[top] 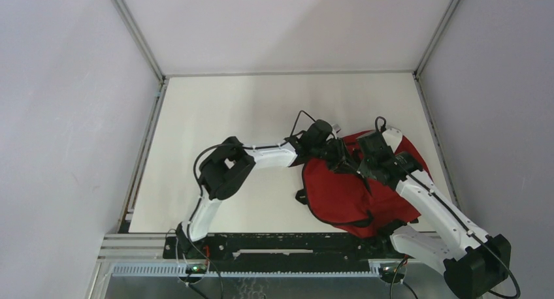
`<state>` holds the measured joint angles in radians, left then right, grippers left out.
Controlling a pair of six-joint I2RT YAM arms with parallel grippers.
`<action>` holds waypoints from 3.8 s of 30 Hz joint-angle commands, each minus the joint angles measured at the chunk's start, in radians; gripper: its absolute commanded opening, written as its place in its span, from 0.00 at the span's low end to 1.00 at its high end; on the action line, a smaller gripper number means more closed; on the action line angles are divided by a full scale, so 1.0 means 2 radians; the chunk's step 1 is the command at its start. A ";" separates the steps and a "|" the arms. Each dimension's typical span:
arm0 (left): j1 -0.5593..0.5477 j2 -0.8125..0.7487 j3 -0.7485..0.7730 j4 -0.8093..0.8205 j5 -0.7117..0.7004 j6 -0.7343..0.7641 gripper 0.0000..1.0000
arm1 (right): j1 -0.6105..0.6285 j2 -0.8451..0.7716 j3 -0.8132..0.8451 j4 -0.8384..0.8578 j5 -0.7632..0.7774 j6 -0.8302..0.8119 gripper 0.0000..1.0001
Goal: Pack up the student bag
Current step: Place the stationery in the student bag, then pick up the stationery from the center of the board, then place the stationery in the student bag.
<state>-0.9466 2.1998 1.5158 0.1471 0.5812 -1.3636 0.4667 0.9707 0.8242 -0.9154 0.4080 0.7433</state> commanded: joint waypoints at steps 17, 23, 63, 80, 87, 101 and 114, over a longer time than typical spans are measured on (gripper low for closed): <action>0.093 -0.289 -0.173 -0.264 -0.176 0.254 0.39 | -0.027 -0.010 0.020 0.018 -0.012 -0.021 0.00; 0.138 -0.285 -0.184 -0.314 -0.300 0.292 0.43 | -0.024 -0.001 0.020 0.029 -0.020 -0.023 0.00; 0.117 -0.116 -0.014 -0.406 -0.416 0.252 0.65 | 0.012 0.025 0.020 0.046 -0.031 -0.015 0.00; 0.097 -0.116 -0.016 -0.445 -0.422 0.221 0.01 | 0.015 0.017 0.020 0.036 -0.018 -0.009 0.00; 0.069 -0.246 -0.090 -0.255 -0.180 0.289 0.00 | -0.002 -0.018 0.020 0.031 -0.017 -0.015 0.00; -0.032 -0.131 -0.043 -0.064 0.037 0.095 0.00 | -0.047 -0.056 0.020 0.061 -0.085 -0.028 0.00; -0.021 -0.074 0.009 -0.040 0.039 0.040 0.00 | -0.046 -0.070 0.020 0.046 -0.087 -0.026 0.00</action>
<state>-1.0039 2.0224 1.4651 0.0128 0.6445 -1.2331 0.3725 0.8688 0.8242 -0.8585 0.2687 0.6922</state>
